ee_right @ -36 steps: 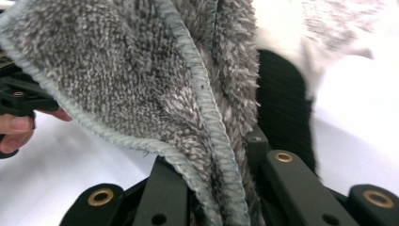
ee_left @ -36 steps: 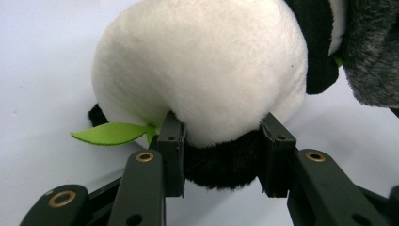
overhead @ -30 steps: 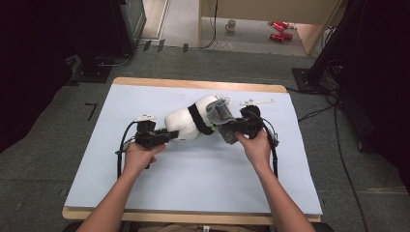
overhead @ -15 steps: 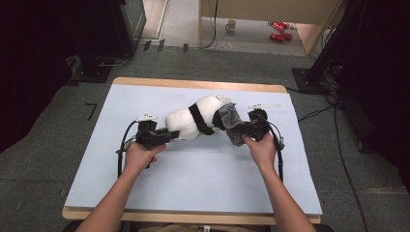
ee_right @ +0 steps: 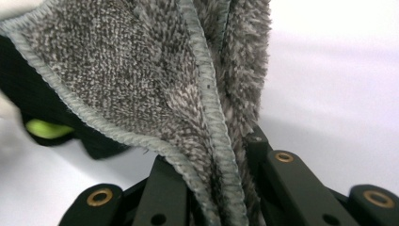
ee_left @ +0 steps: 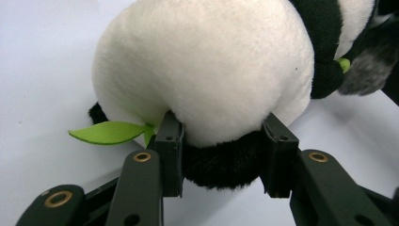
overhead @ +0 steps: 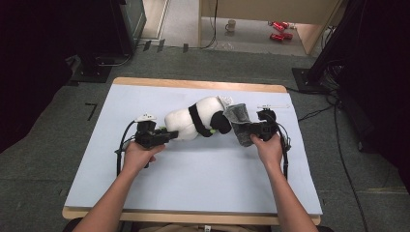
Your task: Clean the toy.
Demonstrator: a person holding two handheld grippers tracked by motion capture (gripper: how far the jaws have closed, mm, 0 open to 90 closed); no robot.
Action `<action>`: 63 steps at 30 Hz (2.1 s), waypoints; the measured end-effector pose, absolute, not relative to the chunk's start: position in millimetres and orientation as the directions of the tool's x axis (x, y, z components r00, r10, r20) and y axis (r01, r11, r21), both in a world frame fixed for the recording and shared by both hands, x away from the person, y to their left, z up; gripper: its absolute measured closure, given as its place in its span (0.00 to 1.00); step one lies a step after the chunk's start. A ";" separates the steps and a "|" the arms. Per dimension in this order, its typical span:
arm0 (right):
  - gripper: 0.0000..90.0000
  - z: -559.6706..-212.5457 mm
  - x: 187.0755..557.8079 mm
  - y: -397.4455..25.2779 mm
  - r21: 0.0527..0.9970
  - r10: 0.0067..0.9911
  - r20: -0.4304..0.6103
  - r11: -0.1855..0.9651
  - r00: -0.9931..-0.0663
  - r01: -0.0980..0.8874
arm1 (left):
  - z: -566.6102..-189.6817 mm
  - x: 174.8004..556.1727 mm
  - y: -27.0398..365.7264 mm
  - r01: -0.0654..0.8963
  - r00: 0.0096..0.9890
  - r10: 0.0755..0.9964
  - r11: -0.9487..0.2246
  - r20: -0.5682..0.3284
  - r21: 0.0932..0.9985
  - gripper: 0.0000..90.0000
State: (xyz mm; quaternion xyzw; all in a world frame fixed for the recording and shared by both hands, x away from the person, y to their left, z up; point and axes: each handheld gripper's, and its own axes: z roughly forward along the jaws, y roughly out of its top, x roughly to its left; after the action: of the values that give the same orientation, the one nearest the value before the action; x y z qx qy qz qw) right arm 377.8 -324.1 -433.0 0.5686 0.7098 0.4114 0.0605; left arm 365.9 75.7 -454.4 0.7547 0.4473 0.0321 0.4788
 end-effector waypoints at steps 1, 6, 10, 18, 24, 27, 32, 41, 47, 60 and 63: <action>0.86 -428.7 376.6 -323.7 0.664 0.854 0.378 0.019 -0.357 0.748 | -454.4 366.0 75.6 0.644 0.598 0.706 -0.142 -0.380 0.751 0.66; 0.86 -406.9 369.9 -316.8 0.704 0.840 0.370 0.026 -0.398 0.710 | -452.9 364.3 74.1 0.645 0.599 0.706 -0.146 -0.378 0.750 0.66; 0.86 -390.1 363.1 -307.1 0.733 0.820 0.366 0.037 -0.439 0.679 | -451.2 360.9 68.5 0.635 0.611 0.703 -0.162 -0.363 0.755 0.66; 0.86 -372.3 351.8 -276.6 0.761 0.775 0.348 0.095 -0.528 0.642 | -450.7 355.2 55.8 0.635 0.608 0.706 -0.157 -0.363 0.757 0.65; 0.86 -374.8 348.6 -259.2 0.754 0.754 0.345 0.131 -0.558 0.643 | -444.5 355.1 55.2 0.677 0.592 0.680 -0.129 -0.432 0.724 0.70; 0.86 -370.0 343.5 -244.6 0.766 0.727 0.345 0.148 -0.594 0.625 | -435.4 355.7 60.8 0.732 0.557 0.647 -0.085 -0.521 0.676 0.71; 0.86 -366.7 334.1 -216.7 0.768 0.673 0.352 0.189 -0.650 0.611 | -424.5 353.8 67.2 0.793 0.524 0.591 -0.077 -0.613 0.604 0.71; 0.87 -407.8 339.7 -189.7 0.735 0.673 0.293 0.295 -0.679 0.610 | -439.1 359.4 55.0 0.772 0.538 0.654 -0.128 -0.532 0.623 0.70; 0.88 -413.6 350.2 -217.5 0.740 0.723 0.268 0.268 -0.636 0.616 | -439.4 366.2 53.1 0.720 0.577 0.664 -0.139 -0.475 0.680 0.70; 0.88 -407.6 356.9 -259.0 0.737 0.751 0.286 0.225 -0.595 0.638 | -439.3 374.6 50.3 0.681 0.601 0.684 -0.167 -0.414 0.713 0.70; 0.87 -406.3 358.6 -278.0 0.742 0.788 0.280 0.186 -0.549 0.645 | -439.3 378.3 53.5 0.696 0.583 0.684 -0.142 -0.438 0.704 0.70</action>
State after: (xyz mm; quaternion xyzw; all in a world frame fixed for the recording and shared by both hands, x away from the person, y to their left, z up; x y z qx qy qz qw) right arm 358.6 -278.0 -406.3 0.4678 0.7655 0.4340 0.0826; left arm 378.3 53.5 -439.3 0.7556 0.4565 -0.0061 0.4698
